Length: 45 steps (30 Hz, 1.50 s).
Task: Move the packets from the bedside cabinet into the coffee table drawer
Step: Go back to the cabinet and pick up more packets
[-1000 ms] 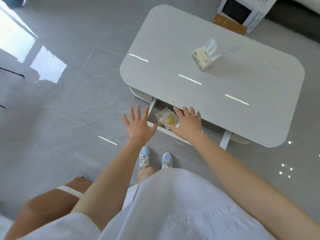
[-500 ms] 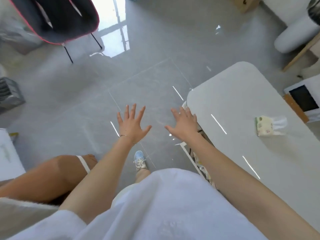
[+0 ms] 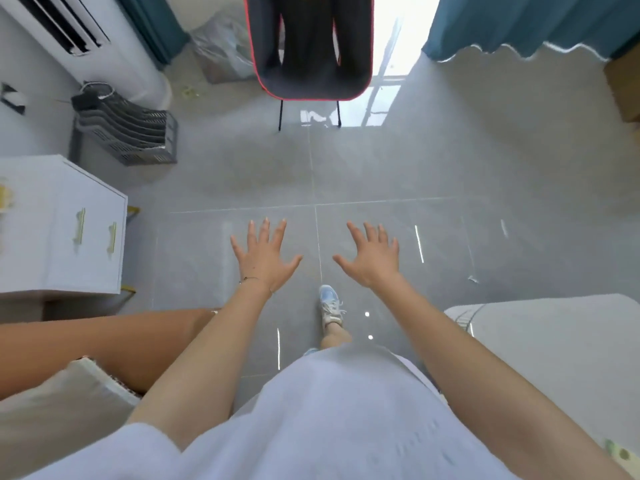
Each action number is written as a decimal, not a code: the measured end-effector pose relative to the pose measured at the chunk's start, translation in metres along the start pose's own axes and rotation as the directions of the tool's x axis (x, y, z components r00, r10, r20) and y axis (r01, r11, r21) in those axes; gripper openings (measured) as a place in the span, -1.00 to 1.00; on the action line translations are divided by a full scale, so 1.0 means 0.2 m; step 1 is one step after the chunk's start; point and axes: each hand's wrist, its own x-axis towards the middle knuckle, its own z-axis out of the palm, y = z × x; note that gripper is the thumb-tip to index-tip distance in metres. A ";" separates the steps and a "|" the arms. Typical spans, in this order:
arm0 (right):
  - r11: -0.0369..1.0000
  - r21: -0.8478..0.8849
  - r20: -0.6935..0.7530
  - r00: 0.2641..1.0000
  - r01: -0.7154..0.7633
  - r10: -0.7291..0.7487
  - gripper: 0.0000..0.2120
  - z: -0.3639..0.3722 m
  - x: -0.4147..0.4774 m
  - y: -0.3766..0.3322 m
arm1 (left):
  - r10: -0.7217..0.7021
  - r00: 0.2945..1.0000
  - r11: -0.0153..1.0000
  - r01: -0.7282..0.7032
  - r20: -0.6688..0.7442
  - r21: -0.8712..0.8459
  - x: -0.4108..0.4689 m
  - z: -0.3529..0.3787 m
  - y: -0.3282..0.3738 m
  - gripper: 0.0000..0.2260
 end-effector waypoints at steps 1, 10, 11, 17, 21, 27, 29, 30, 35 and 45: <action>0.999 -0.014 0.006 1.000 0.030 -0.030 -0.28 -0.04 0.09 -0.05 | -0.031 1.000 0.999 0.031 -0.003 -0.018 0.07 -0.02 -0.04 -0.32; 0.951 -0.135 0.084 0.959 0.280 -0.270 -0.29 -0.40 0.80 -0.53 | -0.363 0.932 0.898 0.355 0.020 -0.262 0.57 -0.23 -0.35 -0.32; 0.938 -0.159 0.102 0.950 0.308 -0.294 -0.29 -0.43 0.85 -0.59 | -0.402 0.916 0.874 0.391 0.024 -0.287 0.59 -0.25 -0.39 -0.33; 0.833 -0.268 0.185 0.875 0.484 -0.448 -0.30 -0.56 1.11 -1.08 | -0.578 0.815 0.746 0.547 0.038 -0.380 0.69 -0.36 -0.76 -0.33; 0.731 -0.319 0.235 0.797 0.603 -0.556 -0.29 -0.55 1.23 -1.49 | -0.665 0.745 0.663 0.624 0.057 -0.413 0.74 -0.41 -1.08 -0.32; 0.603 -0.401 0.281 0.719 0.690 -0.636 -0.29 -0.50 1.38 -2.16 | -0.735 0.675 0.592 0.688 0.069 -0.421 0.78 -0.47 -1.61 -0.31; 0.566 -0.425 0.311 0.701 0.706 -0.641 -0.29 -0.48 1.39 -2.37 | -0.761 0.645 0.552 0.702 0.073 -0.450 0.77 -0.50 -1.78 -0.31; 0.549 -0.434 0.327 0.693 0.714 -0.643 -0.29 -0.46 1.39 -2.48 | -0.775 0.627 0.529 0.711 0.078 -0.464 0.76 -0.51 -1.86 -0.31; 0.447 -0.449 0.395 0.621 0.773 -0.677 -0.29 -0.37 1.34 -2.95 | -0.834 0.537 0.427 0.772 0.126 -0.470 0.68 -0.56 -2.23 -0.31; 0.244 -0.456 0.489 0.469 0.856 -0.736 -0.28 -0.18 1.38 -3.79 | -0.905 0.357 0.200 0.836 0.230 -0.511 0.52 -0.50 -2.81 -0.33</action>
